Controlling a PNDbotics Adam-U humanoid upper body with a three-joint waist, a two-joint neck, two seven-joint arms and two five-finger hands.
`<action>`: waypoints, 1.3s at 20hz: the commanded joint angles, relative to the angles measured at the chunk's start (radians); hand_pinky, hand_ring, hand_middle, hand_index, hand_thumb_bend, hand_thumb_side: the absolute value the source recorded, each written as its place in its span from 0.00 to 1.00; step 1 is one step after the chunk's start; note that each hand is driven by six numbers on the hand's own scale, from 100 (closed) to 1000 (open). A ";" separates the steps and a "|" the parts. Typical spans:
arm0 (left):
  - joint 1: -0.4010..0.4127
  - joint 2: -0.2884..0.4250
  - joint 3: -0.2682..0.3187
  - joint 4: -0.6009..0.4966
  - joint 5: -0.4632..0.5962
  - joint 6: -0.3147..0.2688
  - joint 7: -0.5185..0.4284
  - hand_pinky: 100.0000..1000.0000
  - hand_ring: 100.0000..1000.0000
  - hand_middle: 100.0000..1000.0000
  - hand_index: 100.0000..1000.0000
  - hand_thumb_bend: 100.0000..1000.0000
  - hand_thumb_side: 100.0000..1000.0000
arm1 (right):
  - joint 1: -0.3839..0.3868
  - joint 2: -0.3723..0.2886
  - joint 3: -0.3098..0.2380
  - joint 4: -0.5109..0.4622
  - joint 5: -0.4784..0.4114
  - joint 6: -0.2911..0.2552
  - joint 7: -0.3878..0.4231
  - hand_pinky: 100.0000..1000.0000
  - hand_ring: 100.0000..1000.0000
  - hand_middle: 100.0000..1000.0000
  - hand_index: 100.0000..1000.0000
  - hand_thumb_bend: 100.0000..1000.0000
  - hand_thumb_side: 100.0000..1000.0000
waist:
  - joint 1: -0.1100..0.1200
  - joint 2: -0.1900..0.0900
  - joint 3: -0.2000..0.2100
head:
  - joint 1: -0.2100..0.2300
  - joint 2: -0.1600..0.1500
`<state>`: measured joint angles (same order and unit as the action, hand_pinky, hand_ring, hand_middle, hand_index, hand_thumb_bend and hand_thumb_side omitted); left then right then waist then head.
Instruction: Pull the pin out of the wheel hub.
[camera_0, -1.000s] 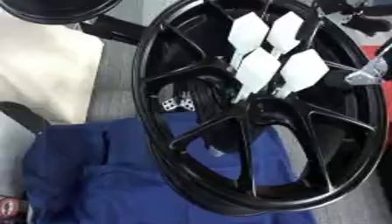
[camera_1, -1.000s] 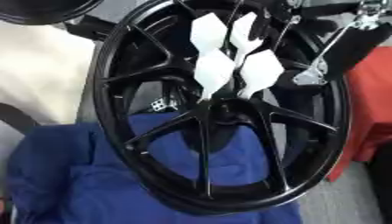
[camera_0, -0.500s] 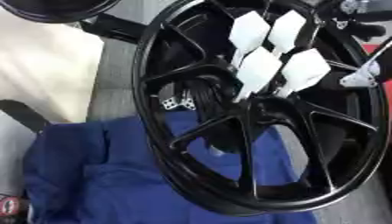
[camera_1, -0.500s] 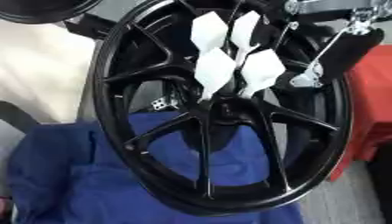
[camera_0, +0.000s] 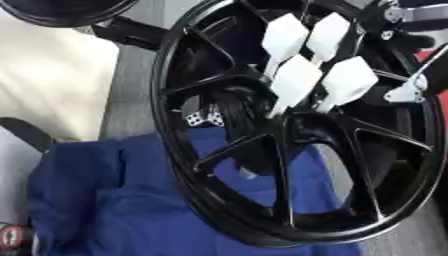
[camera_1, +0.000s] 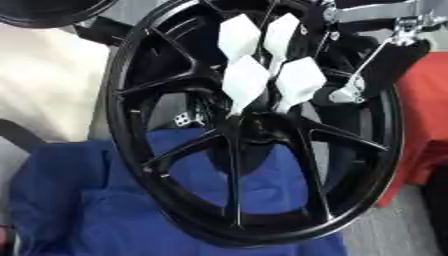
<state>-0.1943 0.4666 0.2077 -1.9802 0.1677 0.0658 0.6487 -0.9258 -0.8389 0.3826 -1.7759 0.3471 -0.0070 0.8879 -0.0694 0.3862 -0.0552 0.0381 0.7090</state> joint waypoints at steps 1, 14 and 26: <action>-0.008 0.014 0.006 -0.020 0.001 -0.001 -0.003 0.75 0.70 0.66 0.70 0.51 0.51 | -0.011 -0.013 -0.005 0.006 0.008 0.003 -0.005 0.18 0.06 0.65 0.76 0.31 0.10 | 0.005 -0.017 0.001 | -0.003 -0.014; -0.010 0.012 0.007 -0.020 0.002 -0.001 -0.003 0.75 0.70 0.66 0.70 0.51 0.51 | -0.014 0.006 0.013 0.031 0.007 0.000 -0.020 0.16 0.04 0.59 0.70 0.25 0.14 | 0.005 -0.014 0.004 | -0.003 -0.014; -0.009 0.011 0.010 -0.020 0.004 0.001 0.000 0.75 0.70 0.66 0.70 0.51 0.51 | -0.013 0.010 0.018 0.028 -0.045 0.013 -0.043 0.10 0.00 0.45 0.53 0.17 0.10 | 0.004 -0.015 0.004 | -0.001 -0.011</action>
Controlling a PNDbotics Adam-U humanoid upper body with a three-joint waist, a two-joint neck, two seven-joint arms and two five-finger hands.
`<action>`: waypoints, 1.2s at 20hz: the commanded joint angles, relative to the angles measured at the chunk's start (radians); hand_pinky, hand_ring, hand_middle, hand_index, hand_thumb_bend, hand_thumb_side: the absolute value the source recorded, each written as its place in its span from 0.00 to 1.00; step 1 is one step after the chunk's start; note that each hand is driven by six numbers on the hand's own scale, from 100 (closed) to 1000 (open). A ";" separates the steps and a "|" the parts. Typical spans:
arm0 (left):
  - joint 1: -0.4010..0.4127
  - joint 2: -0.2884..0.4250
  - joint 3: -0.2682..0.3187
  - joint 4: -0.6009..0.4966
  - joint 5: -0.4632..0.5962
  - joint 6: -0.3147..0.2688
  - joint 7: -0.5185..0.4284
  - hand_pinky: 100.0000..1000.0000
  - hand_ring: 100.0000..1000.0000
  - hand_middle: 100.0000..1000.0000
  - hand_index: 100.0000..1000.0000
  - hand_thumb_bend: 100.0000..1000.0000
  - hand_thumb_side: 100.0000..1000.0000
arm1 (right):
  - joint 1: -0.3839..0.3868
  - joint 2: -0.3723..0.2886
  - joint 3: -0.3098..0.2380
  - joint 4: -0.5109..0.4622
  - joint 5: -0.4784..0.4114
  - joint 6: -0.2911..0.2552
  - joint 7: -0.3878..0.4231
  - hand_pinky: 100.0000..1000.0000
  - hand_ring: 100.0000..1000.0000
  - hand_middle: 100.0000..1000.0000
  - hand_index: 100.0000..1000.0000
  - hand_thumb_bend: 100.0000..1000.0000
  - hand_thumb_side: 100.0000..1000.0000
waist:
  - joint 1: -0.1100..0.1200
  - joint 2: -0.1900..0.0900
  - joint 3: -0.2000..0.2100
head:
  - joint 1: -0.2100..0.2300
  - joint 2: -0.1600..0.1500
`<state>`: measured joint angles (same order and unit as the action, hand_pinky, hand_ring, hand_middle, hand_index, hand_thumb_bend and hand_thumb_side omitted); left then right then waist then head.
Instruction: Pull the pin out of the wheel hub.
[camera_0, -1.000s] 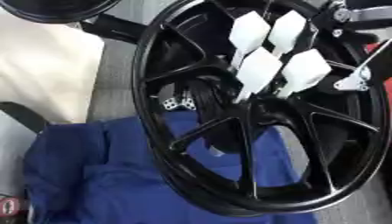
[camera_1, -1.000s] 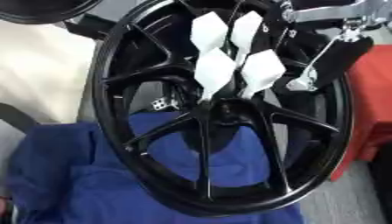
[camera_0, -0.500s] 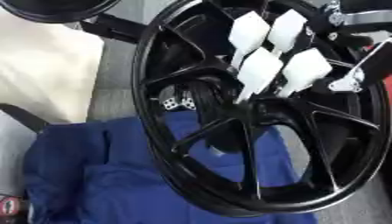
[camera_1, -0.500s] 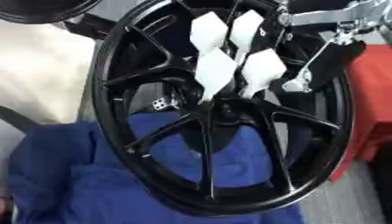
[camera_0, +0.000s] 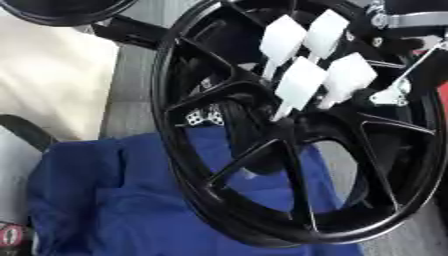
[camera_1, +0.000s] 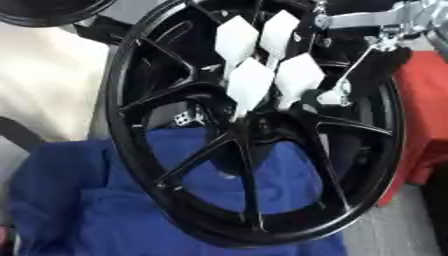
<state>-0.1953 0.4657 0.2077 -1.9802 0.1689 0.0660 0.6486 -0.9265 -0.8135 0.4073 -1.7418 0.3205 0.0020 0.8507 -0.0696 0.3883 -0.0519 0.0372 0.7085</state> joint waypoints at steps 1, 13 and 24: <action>-0.008 0.011 0.010 -0.020 0.003 0.001 0.001 0.75 0.70 0.66 0.70 0.51 0.51 | -0.012 -0.015 -0.007 -0.007 -0.024 0.006 -0.005 0.09 0.00 0.44 0.52 0.15 0.10 | 0.004 -0.018 0.001 | 0.001 -0.011; -0.006 0.013 0.012 -0.020 0.002 0.002 0.001 0.75 0.70 0.66 0.70 0.50 0.51 | -0.021 -0.021 -0.020 -0.023 -0.091 0.041 -0.011 0.05 0.00 0.36 0.44 0.29 0.02 | 0.004 -0.024 -0.002 | 0.003 -0.010; -0.004 0.017 0.012 -0.020 0.001 0.001 -0.001 0.75 0.70 0.66 0.70 0.51 0.51 | -0.041 -0.031 -0.047 -0.057 -0.085 0.074 -0.038 0.02 0.00 0.29 0.39 0.32 0.00 | 0.003 -0.031 -0.008 | 0.005 -0.008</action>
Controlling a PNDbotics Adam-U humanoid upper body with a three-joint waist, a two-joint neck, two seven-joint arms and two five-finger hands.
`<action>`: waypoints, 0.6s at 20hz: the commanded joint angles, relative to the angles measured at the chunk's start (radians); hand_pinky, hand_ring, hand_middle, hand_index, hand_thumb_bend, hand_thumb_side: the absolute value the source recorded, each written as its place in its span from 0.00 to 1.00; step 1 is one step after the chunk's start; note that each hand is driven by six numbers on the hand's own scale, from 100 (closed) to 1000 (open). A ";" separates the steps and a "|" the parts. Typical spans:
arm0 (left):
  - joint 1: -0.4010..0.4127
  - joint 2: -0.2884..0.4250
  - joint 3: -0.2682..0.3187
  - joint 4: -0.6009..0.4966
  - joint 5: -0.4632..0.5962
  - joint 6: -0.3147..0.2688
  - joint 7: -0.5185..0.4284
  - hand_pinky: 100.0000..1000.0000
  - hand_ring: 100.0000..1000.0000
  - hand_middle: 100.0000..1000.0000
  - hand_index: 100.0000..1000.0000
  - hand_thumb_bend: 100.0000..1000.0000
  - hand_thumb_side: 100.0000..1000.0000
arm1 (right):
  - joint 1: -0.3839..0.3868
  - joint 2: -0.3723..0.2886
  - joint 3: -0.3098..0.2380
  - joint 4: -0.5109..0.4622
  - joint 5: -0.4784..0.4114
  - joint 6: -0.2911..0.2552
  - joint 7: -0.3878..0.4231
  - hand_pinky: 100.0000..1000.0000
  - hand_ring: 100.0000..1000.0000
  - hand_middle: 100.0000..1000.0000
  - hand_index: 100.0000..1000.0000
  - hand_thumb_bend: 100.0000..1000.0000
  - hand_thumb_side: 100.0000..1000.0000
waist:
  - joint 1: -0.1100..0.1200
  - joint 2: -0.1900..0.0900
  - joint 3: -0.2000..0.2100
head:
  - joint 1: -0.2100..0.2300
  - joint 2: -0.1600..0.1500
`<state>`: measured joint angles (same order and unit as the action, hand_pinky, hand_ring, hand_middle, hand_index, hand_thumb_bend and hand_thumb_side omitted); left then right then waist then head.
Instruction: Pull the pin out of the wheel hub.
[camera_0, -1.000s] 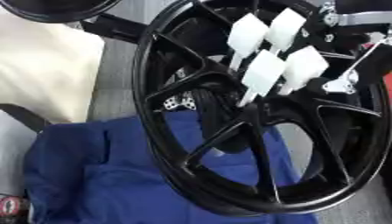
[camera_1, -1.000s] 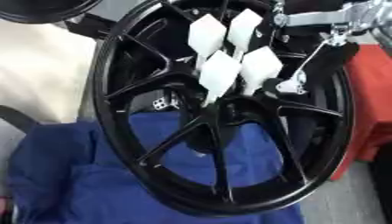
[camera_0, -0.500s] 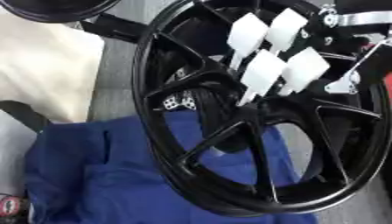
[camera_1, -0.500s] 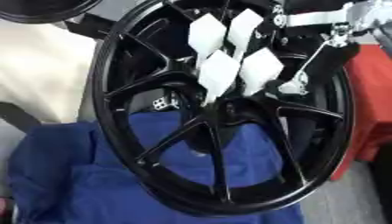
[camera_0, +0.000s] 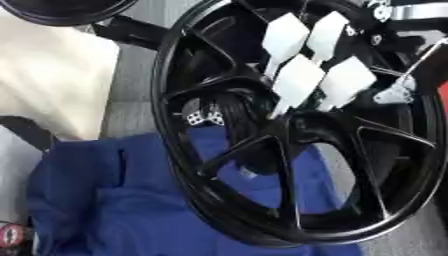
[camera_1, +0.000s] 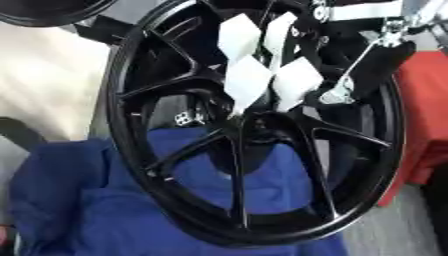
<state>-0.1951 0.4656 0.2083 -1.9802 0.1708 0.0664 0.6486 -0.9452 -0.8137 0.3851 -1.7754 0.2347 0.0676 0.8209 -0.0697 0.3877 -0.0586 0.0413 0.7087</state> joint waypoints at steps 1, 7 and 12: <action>-0.004 0.017 0.012 -0.020 -0.001 0.001 -0.001 0.75 0.70 0.66 0.70 0.50 0.51 | -0.023 -0.031 -0.027 -0.026 0.004 0.012 -0.008 0.02 0.00 0.28 0.38 0.32 0.00 | 0.003 -0.031 -0.002 | 0.001 -0.008; -0.002 0.016 0.013 -0.020 -0.001 0.000 0.000 0.75 0.70 0.66 0.70 0.50 0.51 | -0.023 -0.035 -0.035 -0.041 0.013 0.023 -0.010 0.02 0.00 0.28 0.39 0.32 0.00 | 0.001 -0.033 -0.002 | 0.002 -0.011; -0.001 0.015 0.015 -0.020 -0.001 0.000 0.001 0.75 0.70 0.66 0.70 0.50 0.51 | -0.023 -0.037 -0.045 -0.055 0.005 0.025 -0.021 0.02 0.00 0.26 0.38 0.32 0.00 | 0.001 -0.032 -0.003 | 0.002 -0.011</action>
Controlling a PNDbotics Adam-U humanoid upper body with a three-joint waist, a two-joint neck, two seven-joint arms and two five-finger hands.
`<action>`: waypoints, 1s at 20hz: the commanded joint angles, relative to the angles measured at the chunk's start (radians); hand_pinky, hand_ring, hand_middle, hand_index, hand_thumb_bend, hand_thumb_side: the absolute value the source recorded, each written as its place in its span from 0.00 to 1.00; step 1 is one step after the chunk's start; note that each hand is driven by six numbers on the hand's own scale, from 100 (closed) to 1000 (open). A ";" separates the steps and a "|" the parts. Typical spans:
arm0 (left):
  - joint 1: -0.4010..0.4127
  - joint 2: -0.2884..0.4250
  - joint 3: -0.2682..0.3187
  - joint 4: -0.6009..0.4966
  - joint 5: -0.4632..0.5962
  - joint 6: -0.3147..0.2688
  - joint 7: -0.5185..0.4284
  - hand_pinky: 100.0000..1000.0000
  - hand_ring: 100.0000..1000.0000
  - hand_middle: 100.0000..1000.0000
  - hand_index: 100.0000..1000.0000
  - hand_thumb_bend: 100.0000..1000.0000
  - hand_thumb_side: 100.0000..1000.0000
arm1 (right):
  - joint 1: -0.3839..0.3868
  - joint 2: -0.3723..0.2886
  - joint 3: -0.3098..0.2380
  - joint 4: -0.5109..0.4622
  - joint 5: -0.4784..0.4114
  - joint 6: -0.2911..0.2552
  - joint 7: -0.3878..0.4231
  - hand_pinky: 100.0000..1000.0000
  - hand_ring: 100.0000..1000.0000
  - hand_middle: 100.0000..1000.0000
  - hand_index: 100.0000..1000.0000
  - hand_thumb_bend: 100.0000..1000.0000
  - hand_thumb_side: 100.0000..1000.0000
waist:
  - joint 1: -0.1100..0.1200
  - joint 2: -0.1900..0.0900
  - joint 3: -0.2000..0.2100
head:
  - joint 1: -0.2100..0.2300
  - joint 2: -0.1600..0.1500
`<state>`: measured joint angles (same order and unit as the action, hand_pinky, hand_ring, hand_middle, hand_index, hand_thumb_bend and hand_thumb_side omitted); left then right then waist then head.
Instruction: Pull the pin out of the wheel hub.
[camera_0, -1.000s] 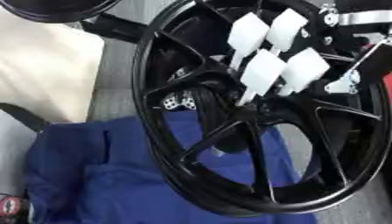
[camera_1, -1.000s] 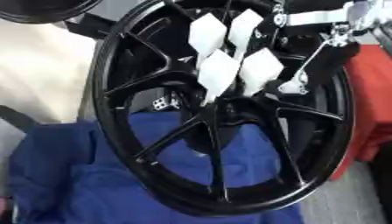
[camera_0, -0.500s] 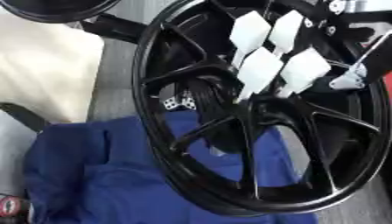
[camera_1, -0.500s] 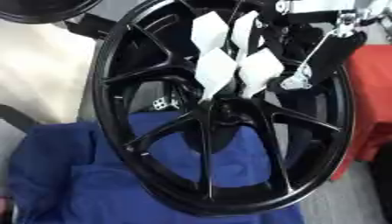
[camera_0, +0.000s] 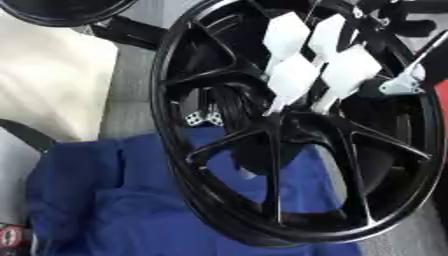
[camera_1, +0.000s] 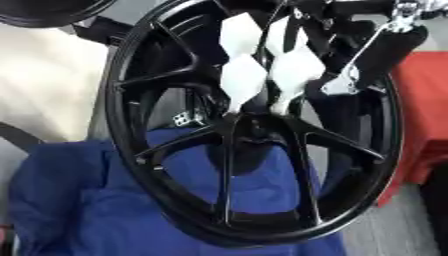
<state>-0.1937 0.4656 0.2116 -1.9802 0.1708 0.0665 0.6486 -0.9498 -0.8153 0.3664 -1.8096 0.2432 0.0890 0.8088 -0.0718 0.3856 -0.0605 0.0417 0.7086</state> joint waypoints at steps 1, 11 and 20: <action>-0.002 0.015 0.012 -0.020 -0.001 0.000 0.002 0.75 0.70 0.66 0.70 0.50 0.51 | -0.020 -0.036 -0.030 -0.024 -0.007 0.005 -0.010 0.02 0.00 0.26 0.38 0.32 0.00 | 0.003 -0.030 -0.001 | 0.003 -0.010; 0.005 0.017 0.013 -0.020 -0.004 0.003 0.003 0.75 0.70 0.66 0.69 0.50 0.51 | -0.053 -0.050 -0.085 -0.062 -0.041 0.018 -0.009 0.01 0.00 0.25 0.37 0.33 0.00 | 0.000 -0.038 -0.014 | 0.011 -0.010; 0.015 0.021 0.016 -0.020 -0.008 0.005 0.006 0.75 0.70 0.66 0.69 0.50 0.51 | -0.060 -0.079 -0.132 -0.068 -0.064 0.026 -0.007 0.01 0.00 0.25 0.37 0.33 0.00 | -0.004 -0.045 -0.027 | 0.019 -0.005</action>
<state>-0.1763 0.4657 0.2157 -1.9802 0.1672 0.0707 0.6529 -0.9941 -0.8539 0.2602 -1.8642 0.1886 0.1116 0.8045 -0.0777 0.3725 -0.0870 0.0586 0.7091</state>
